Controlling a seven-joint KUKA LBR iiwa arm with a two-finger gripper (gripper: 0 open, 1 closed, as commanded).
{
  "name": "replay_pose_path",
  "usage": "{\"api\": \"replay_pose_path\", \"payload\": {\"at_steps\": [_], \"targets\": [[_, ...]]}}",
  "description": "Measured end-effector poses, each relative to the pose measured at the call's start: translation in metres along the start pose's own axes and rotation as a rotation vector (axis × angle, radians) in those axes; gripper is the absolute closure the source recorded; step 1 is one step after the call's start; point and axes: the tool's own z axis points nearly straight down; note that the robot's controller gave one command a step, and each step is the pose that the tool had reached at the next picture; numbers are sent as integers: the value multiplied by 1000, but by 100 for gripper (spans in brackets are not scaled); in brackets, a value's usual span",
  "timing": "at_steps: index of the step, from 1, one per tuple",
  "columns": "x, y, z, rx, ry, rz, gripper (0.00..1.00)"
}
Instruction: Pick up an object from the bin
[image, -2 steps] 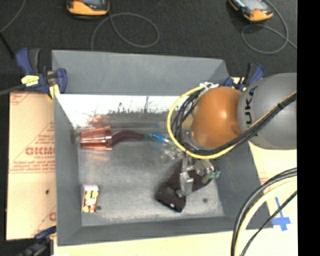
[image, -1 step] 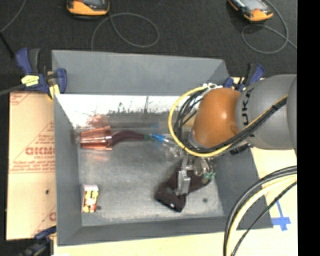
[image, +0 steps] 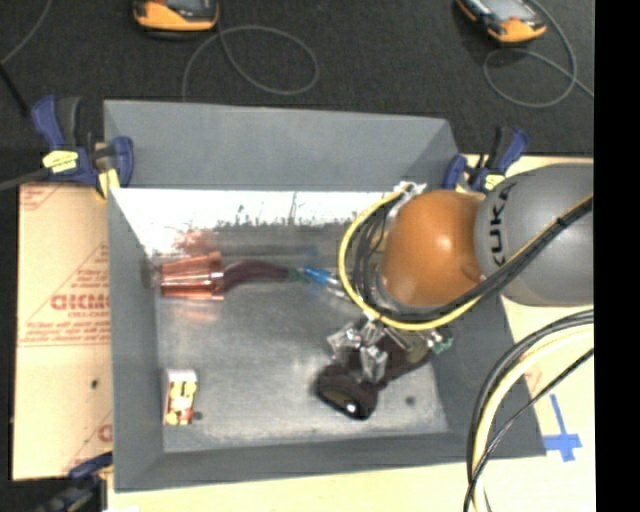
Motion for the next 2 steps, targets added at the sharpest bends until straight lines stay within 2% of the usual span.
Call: {"api": "replay_pose_path", "payload": {"at_steps": [1, 2], "targets": [[0, 0, 0, 0, 0, 1, 100], [-1, 5, -135, 1, -3, -4, 100]]}}
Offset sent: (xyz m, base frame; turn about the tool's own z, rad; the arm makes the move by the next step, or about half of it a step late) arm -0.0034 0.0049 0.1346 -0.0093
